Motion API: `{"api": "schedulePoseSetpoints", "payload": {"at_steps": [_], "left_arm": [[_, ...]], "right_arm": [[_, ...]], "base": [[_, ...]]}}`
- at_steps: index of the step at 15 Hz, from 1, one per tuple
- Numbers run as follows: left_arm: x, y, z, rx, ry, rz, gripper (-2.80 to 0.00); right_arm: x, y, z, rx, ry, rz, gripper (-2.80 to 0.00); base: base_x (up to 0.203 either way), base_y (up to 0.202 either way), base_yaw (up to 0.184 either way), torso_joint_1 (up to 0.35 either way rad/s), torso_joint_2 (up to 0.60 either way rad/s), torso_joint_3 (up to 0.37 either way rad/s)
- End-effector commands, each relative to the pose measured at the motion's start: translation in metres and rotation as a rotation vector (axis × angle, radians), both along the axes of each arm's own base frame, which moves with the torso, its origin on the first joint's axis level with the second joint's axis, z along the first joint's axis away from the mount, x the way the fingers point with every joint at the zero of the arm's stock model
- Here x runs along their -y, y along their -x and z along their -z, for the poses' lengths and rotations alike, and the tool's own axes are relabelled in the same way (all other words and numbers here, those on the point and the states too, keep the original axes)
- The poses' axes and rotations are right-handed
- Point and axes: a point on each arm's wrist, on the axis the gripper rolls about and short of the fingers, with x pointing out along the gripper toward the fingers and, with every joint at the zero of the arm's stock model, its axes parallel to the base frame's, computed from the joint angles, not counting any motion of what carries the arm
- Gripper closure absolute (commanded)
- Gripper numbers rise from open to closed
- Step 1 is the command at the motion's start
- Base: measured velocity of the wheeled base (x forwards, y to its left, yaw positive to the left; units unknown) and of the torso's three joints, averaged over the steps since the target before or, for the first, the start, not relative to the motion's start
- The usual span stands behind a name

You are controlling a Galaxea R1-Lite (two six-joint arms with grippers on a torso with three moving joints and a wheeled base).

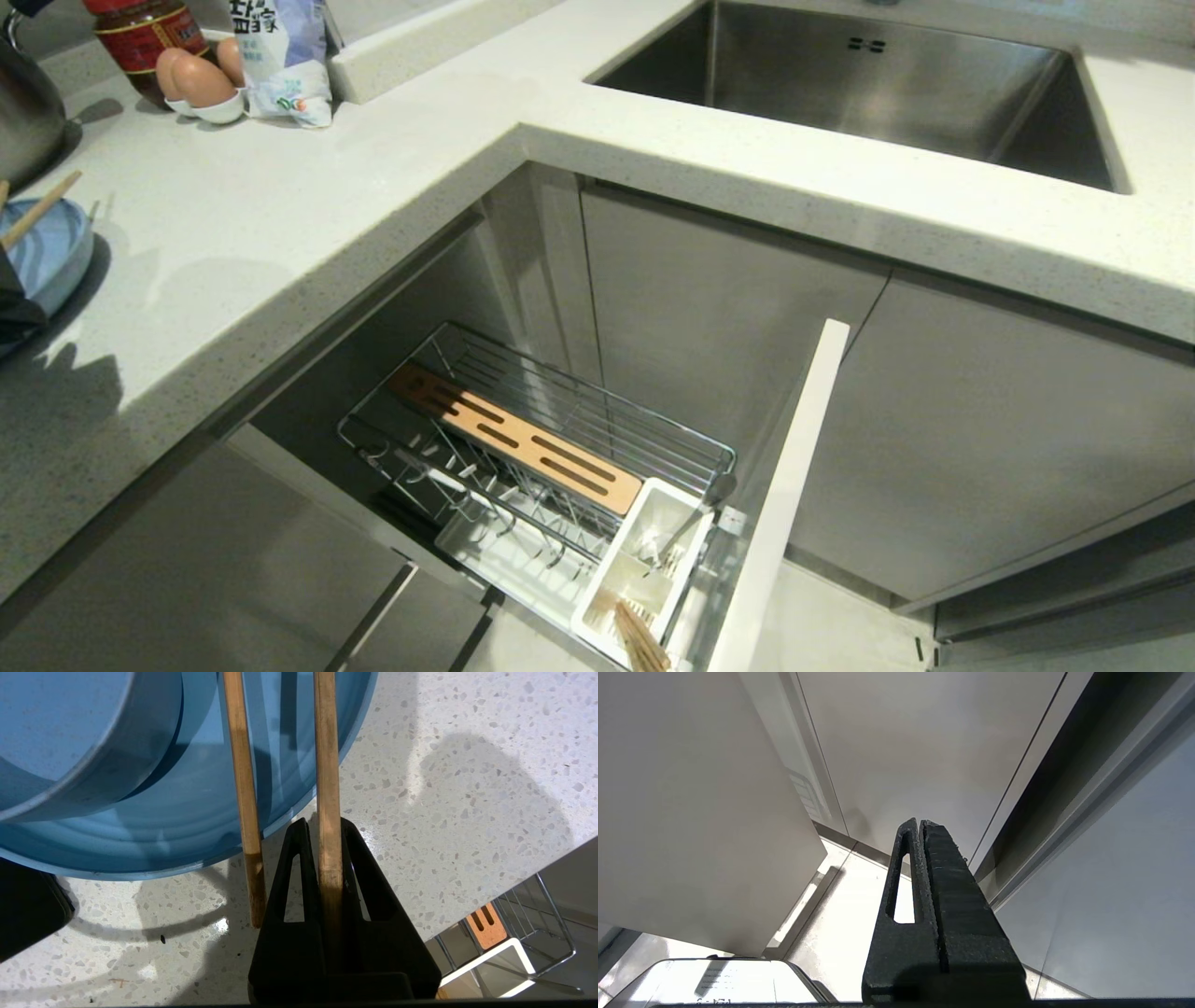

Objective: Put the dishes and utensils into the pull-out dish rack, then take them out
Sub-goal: Take the chopsticks out of the cupboard

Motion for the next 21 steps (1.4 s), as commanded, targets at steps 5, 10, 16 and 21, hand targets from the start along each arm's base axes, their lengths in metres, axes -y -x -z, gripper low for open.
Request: {"api": "schedulePoseSetpoints", "payload": {"at_steps": [5,10,16,21], "left_arm": [[-0.001,-0.001,0.002,-0.011,0.007,-0.014,0.0],[-0.002,-0.002,0.004,-0.019,0.004,-0.026,-2.8],[0.0,-0.006,-0.004,0.046,0.05,0.02,-2.8],[0.005,-0.009,-0.015,0.095,0.127,0.158,-2.8]], "right_arm": [[0.0,0.0,0.0,0.0,0.0,0.0,0.0],[0.0,0.0,0.0,0.0,0.0,0.0,0.0],[0.0,0.0,0.0,0.0,0.0,0.0,0.0],[0.0,0.0,0.0,0.0,0.0,0.0,0.0]], "base": [[0.0,0.0,0.0,0.0,0.0,0.0],[0.0,0.0,0.0,0.0,0.0,0.0],[0.0,0.0,0.0,0.0,0.0,0.0],[0.0,0.0,0.0,0.0,0.0,0.0]]}}
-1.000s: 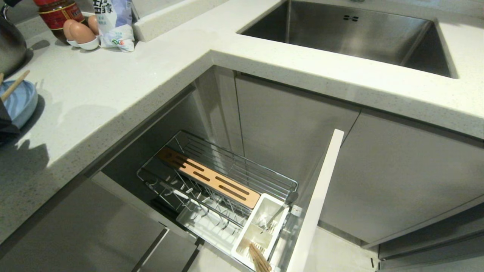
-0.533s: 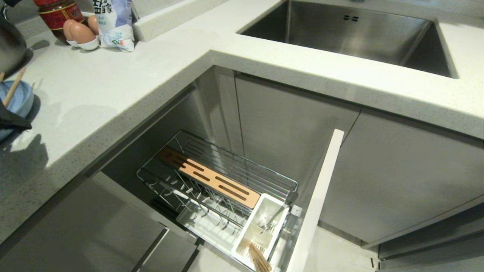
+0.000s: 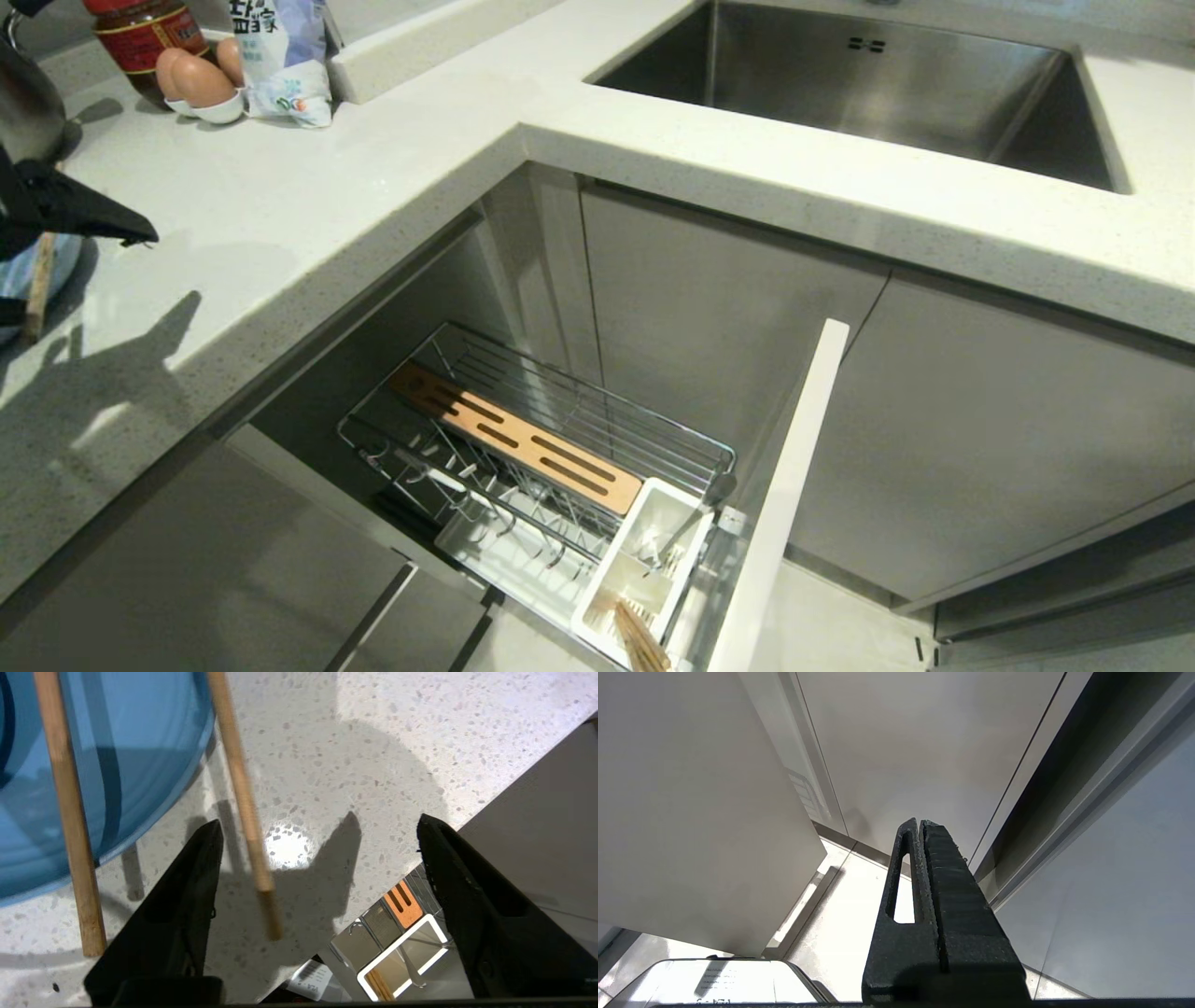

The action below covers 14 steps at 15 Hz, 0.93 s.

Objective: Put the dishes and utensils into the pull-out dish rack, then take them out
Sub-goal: Take the chopsticks out of the cupboard

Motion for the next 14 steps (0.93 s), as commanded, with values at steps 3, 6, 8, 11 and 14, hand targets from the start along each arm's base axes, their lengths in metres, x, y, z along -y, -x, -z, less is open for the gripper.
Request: {"api": "schedulePoseSetpoints", "payload": {"at_steps": [3,6,8,11,14], "left_arm": [[-0.001,0.001,-0.005,0.021,-0.045,-0.009,-2.8],[-0.004,0.004,-0.01,0.052,-0.092,-0.096,-2.8],[-0.005,0.004,-0.015,0.097,-0.108,-0.146,0.0],[-0.004,0.0,-0.034,0.248,-0.121,-0.137,0.0],[0.01,-0.003,-0.057,0.417,-0.101,-0.041,0.0]], "right_arm": [[0.0,0.0,0.0,0.0,0.0,0.0,0.0],[0.0,0.0,0.0,0.0,0.0,0.0,0.0],[0.0,0.0,0.0,0.0,0.0,0.0,0.0],[0.0,0.0,0.0,0.0,0.0,0.0,0.0],[0.0,0.0,0.0,0.0,0.0,0.0,0.0]], "base": [[0.0,0.0,0.0,0.0,0.0,0.0],[0.0,0.0,0.0,0.0,0.0,0.0],[0.0,0.0,0.0,0.0,0.0,0.0],[0.0,0.0,0.0,0.0,0.0,0.0],[0.0,0.0,0.0,0.0,0.0,0.0]]}}
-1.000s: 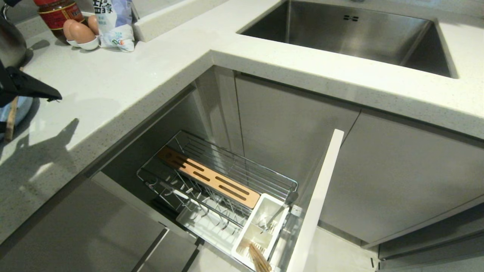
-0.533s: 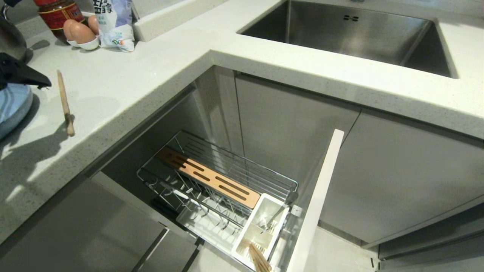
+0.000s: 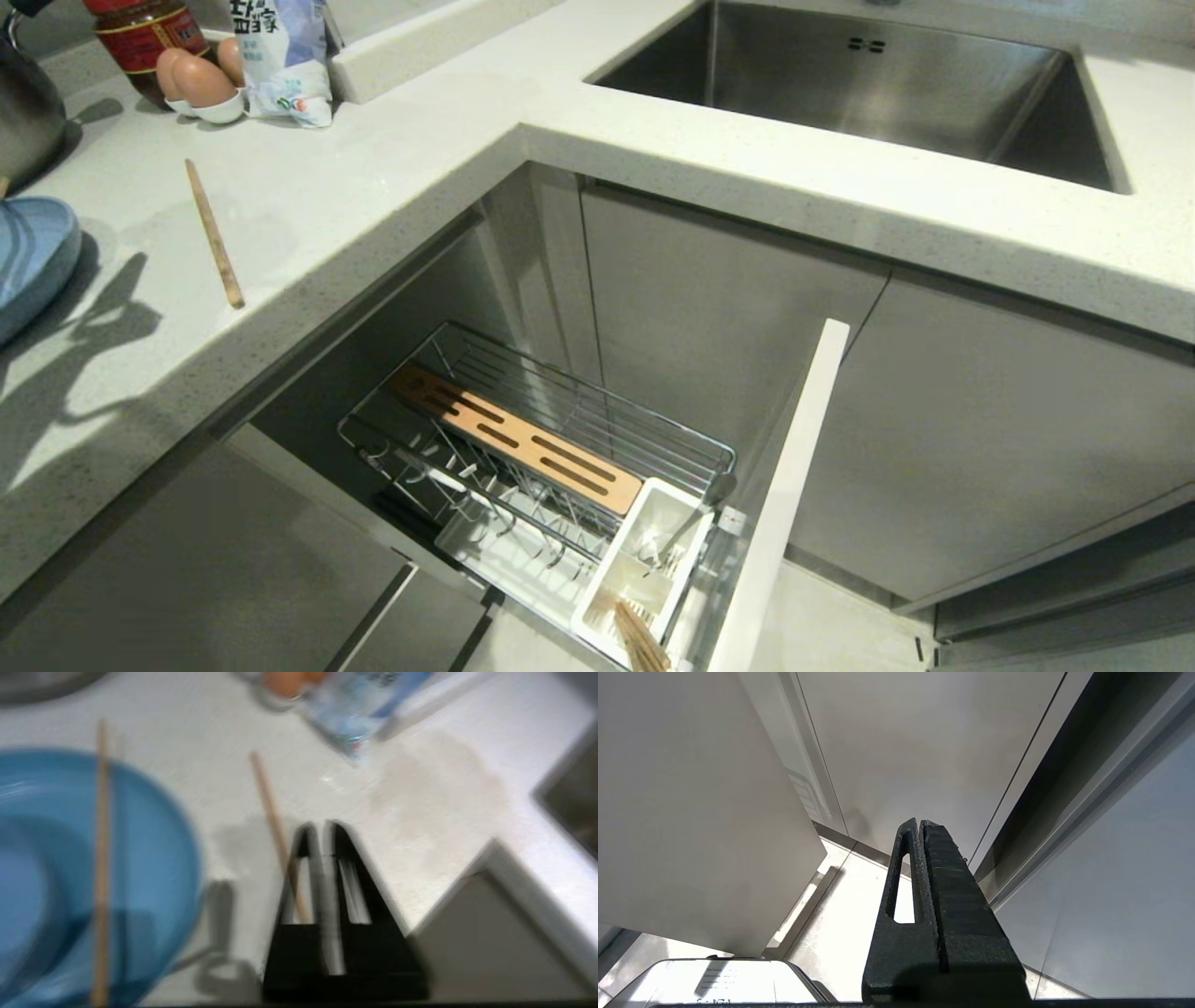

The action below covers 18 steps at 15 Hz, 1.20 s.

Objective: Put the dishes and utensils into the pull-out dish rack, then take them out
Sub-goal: Take the chopsticks out of the cupboard, then take the spoon out of the cupboard

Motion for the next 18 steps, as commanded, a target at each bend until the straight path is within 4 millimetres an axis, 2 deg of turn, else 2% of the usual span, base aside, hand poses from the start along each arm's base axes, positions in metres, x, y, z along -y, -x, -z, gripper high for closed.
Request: {"api": "schedulePoseSetpoints", "payload": {"at_steps": [1,3,4,6,8,11,14,15,18], "left_arm": [[0.018,-0.003,-0.006,0.049,0.021,0.11,0.0],[0.046,-0.008,0.0,0.031,0.052,0.255,0.0],[0.067,-0.016,0.009,-0.011,0.052,0.329,0.0],[0.106,-0.03,0.032,-0.131,0.023,0.433,0.0],[0.14,-0.047,0.066,-0.324,-0.071,0.484,0.0],[0.175,-0.053,0.112,-0.595,-0.211,0.6,0.0],[0.198,-0.059,0.152,-0.747,-0.359,0.652,0.0],[0.201,-0.06,0.166,-0.788,-0.428,0.666,-2.8],[0.208,-0.059,0.195,-0.871,-0.594,0.729,-2.8]], "right_arm": [[0.0,0.0,0.0,0.0,0.0,0.0,0.0],[0.0,0.0,0.0,0.0,0.0,0.0,0.0],[0.0,0.0,0.0,0.0,0.0,0.0,0.0],[0.0,0.0,0.0,0.0,0.0,0.0,0.0],[0.0,0.0,0.0,0.0,0.0,0.0,0.0],[0.0,0.0,0.0,0.0,0.0,0.0,0.0],[0.0,0.0,0.0,0.0,0.0,0.0,0.0],[0.0,0.0,0.0,0.0,0.0,0.0,0.0],[0.0,0.0,0.0,0.0,0.0,0.0,0.0]], "base": [[0.0,0.0,0.0,0.0,0.0,0.0],[0.0,0.0,0.0,0.0,0.0,0.0],[0.0,0.0,0.0,0.0,0.0,0.0],[0.0,0.0,0.0,0.0,0.0,0.0],[0.0,0.0,0.0,0.0,0.0,0.0],[0.0,0.0,0.0,0.0,0.0,0.0],[0.0,0.0,0.0,0.0,0.0,0.0],[0.0,0.0,0.0,0.0,0.0,0.0],[0.0,0.0,0.0,0.0,0.0,0.0]]}}
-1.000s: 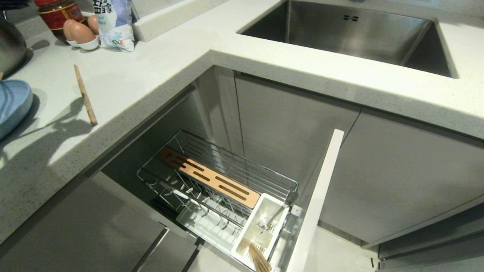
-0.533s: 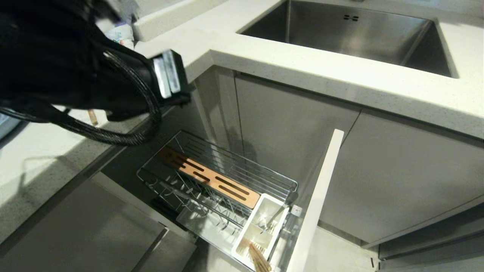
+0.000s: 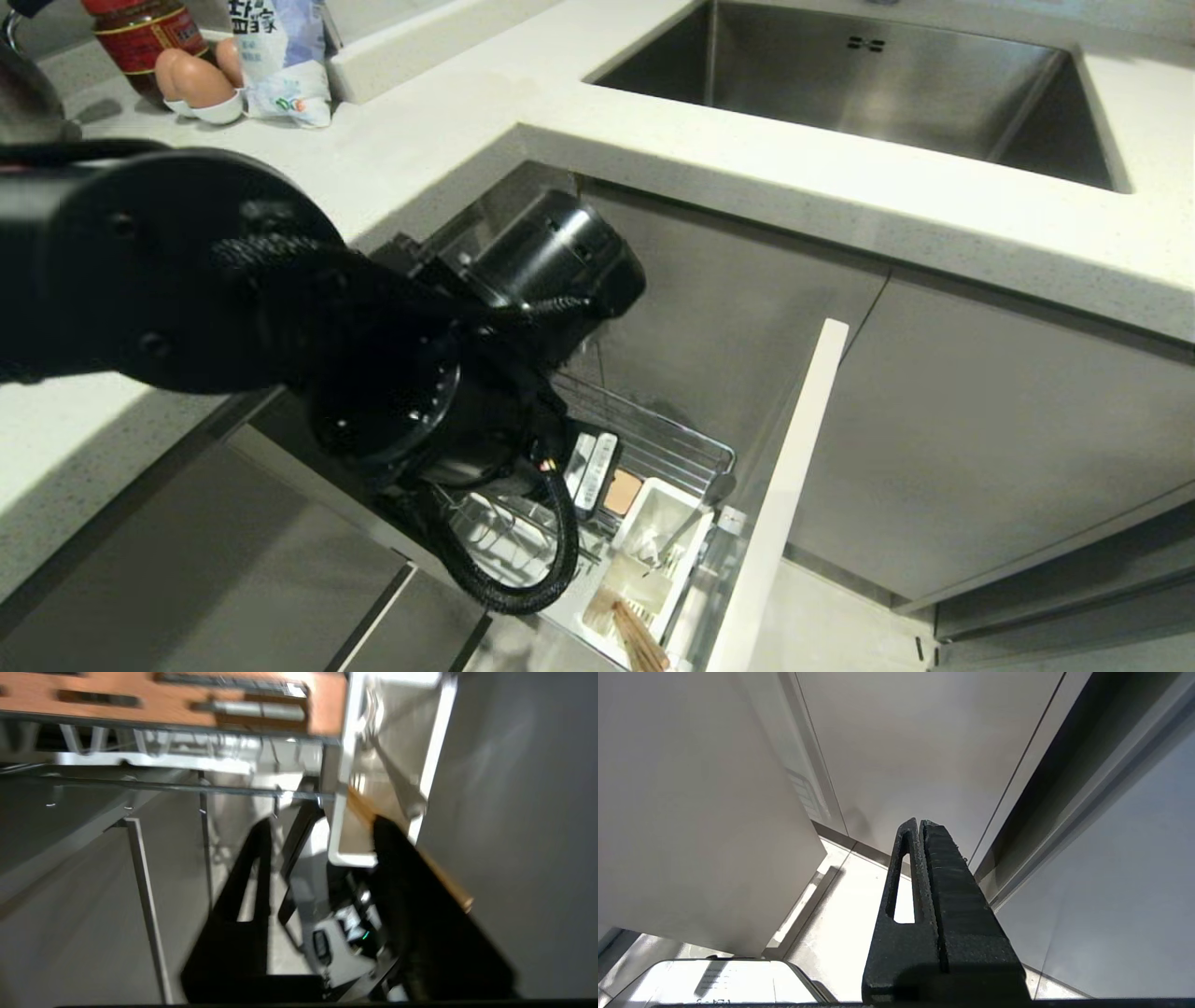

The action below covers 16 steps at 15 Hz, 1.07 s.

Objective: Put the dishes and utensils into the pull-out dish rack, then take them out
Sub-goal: Take the spoon out of the cupboard

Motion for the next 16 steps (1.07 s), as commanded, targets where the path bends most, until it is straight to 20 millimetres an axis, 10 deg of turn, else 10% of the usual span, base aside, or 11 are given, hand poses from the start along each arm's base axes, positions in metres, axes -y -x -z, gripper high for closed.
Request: {"api": "schedulePoseSetpoints", "payload": {"at_steps": [1,16], "left_arm": [[0.01,0.001,0.022,-0.055,-0.072,0.049,-2.8],[0.036,0.008,0.085,0.0,-0.145,0.27,-2.8]], "right_arm": [[0.0,0.0,0.0,0.0,0.0,0.0,0.0],[0.0,0.0,0.0,0.0,0.0,0.0,0.0]], "base": [[0.0,0.0,0.0,0.0,0.0,0.0],[0.0,0.0,0.0,0.0,0.0,0.0]]}}
